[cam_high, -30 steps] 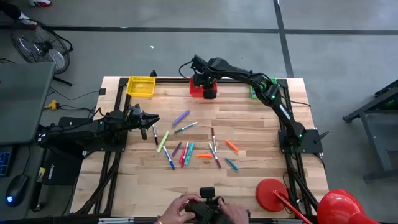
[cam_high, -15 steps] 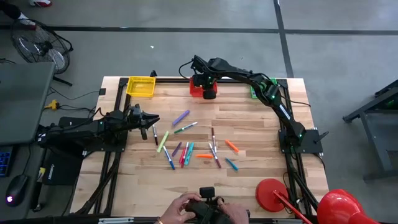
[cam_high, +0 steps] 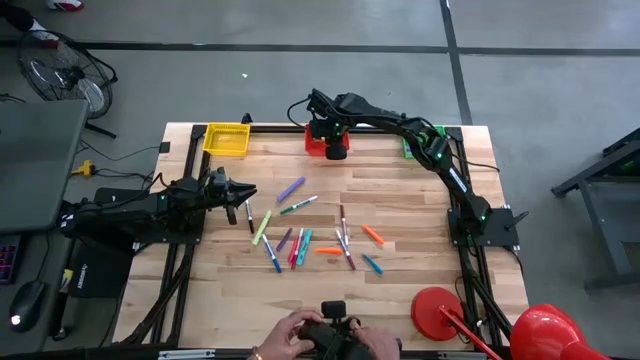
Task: Pick & Place Markers
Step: Put the yellow pen into the red bin, then put the blue pen into the red bin
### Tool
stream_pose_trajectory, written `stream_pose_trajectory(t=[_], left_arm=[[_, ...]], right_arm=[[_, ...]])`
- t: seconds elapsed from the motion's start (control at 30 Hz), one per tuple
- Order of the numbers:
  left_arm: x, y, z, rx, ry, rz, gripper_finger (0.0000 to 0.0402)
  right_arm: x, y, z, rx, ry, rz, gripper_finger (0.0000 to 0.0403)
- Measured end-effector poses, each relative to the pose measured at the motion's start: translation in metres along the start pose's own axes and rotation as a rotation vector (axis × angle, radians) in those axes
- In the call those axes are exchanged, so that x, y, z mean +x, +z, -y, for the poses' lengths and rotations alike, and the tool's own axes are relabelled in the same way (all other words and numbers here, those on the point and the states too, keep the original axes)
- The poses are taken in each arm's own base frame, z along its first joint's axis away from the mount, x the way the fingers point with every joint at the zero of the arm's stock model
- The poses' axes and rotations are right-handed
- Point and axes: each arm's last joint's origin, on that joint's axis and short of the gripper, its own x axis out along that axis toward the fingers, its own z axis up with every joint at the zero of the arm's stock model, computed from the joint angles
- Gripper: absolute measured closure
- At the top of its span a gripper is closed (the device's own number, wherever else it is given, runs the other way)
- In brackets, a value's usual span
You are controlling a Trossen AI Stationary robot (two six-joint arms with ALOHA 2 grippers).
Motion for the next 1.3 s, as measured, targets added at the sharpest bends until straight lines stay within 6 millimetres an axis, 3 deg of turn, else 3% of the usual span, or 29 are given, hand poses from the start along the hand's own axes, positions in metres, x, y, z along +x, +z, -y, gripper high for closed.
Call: stream_pose_trajectory(t=[0.6,1.13,1.3], left_arm=[[0.0,0.0,0.0,0.0,0.0,0.0,0.0337],[0.0,0.0,0.0,0.0,0.0,0.0,0.0337],[0.0,0.0,0.0,0.0,0.0,0.0,0.0337]], right_arm=[[0.031,-0.006,0.004,0.081,0.031,-0.029,0.0353],[0.028,-0.007,0.005,0.105,0.016,-0.048,0.0312],[-0.001,-0.003,0.011,0.151,-0.027,0.005,0.0308]])
